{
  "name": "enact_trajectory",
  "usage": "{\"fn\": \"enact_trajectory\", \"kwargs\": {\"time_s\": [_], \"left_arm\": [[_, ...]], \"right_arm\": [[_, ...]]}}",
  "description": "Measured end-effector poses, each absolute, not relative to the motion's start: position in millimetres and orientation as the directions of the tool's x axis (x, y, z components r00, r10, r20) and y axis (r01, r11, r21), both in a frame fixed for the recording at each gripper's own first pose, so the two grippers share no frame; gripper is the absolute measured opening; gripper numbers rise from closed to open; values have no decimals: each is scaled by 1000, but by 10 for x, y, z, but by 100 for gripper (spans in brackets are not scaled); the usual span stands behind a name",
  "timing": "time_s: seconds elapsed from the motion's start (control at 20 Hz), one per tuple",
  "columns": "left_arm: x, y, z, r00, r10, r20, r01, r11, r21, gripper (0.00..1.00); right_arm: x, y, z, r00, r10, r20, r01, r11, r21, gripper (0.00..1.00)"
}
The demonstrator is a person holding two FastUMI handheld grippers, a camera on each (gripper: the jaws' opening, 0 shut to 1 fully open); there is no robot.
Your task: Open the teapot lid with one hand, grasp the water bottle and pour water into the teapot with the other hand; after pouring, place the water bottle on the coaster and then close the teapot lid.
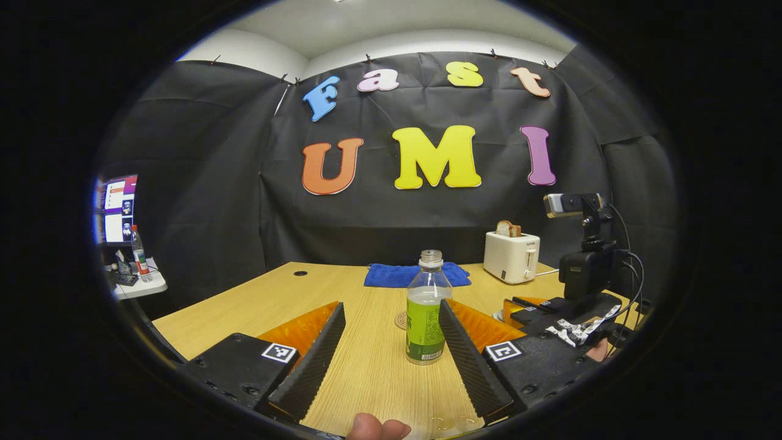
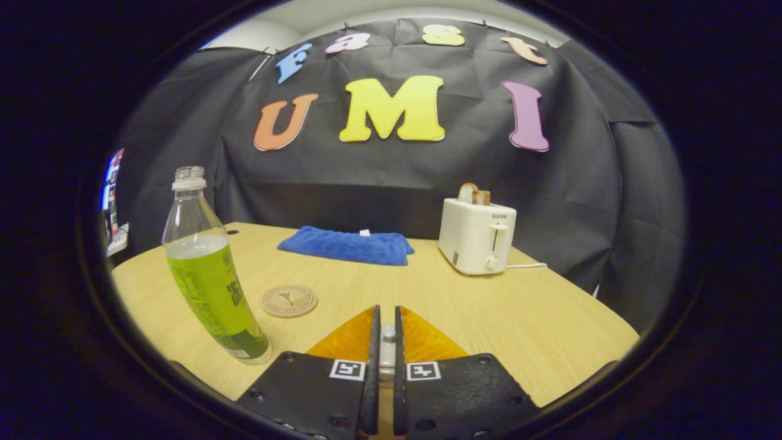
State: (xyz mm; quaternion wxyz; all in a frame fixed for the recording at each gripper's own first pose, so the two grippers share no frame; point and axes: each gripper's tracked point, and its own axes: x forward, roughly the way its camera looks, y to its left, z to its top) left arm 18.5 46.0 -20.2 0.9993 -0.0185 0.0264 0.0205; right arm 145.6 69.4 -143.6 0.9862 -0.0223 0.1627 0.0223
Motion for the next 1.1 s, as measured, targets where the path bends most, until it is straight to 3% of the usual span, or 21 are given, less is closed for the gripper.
{"fn": "enact_trajectory", "kwargs": {"time_s": [0.15,0.2,1.1], "left_arm": [[202,442,-219,998,30,-59,-33,998,-47,96],[183,438,-234,998,28,-63,-31,998,-47,96],[522,-40,-848,978,-100,-185,84,992,-95,97]], "right_arm": [[1426,711,-1382,945,46,-322,-61,997,-37,11],[1473,713,-1416,946,49,-320,-66,997,-43,1],[1104,416,-842,971,114,-210,-112,993,18,0]]}}
